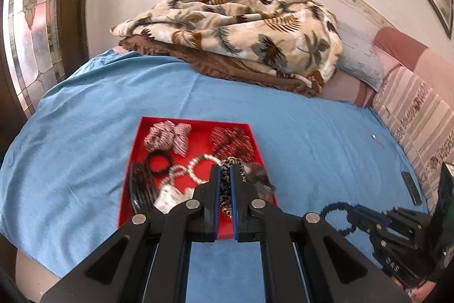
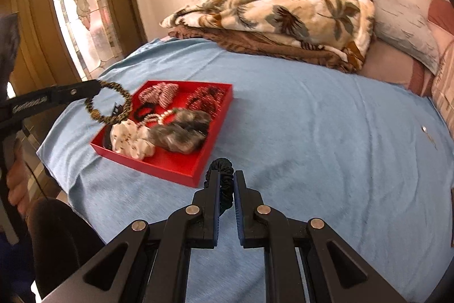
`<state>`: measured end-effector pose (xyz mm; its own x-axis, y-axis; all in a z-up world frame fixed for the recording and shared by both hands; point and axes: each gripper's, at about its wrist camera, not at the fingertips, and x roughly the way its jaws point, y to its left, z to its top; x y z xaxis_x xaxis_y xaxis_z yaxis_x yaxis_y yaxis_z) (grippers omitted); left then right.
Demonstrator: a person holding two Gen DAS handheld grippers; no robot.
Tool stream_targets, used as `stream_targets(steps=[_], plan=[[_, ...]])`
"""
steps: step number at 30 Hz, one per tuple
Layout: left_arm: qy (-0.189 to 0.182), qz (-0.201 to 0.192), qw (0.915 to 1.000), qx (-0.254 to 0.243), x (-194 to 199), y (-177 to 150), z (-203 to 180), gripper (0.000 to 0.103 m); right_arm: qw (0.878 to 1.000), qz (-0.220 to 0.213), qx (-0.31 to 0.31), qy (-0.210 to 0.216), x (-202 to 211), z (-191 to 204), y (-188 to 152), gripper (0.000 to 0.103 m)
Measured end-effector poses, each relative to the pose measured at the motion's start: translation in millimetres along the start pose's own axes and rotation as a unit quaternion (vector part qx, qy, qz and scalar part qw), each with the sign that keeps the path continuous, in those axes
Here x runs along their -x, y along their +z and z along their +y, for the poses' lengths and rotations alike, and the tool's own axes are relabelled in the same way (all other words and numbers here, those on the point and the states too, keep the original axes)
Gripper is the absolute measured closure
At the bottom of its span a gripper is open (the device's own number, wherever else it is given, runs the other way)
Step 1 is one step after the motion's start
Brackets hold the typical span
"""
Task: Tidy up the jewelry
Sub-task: 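Open the left tool to drop the leopard-print bracelet in the tray while the right tool drops the black bracelet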
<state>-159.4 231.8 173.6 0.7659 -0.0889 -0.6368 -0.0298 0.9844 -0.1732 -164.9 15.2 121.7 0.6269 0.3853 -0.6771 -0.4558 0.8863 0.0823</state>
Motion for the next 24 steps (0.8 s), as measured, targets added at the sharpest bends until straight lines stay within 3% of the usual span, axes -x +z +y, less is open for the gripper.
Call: stream_targets(steps=[7,17,24], plan=[[0.008,0.005,0.9999,0.01,-27,22,20,0.097,1.0,-0.005,0.019,0.02,-10,23,21,0.093],[0.027,0.021,0.9991,-0.025,-87,44,24,0.097,0.998,-0.001,0.038,0.046,-30,57,43,0.092],[0.008,0.03,0.9983,-0.048,-121,52,28,0.097,0.997,0.013,0.048,0.064,-53,79,49,0.092]])
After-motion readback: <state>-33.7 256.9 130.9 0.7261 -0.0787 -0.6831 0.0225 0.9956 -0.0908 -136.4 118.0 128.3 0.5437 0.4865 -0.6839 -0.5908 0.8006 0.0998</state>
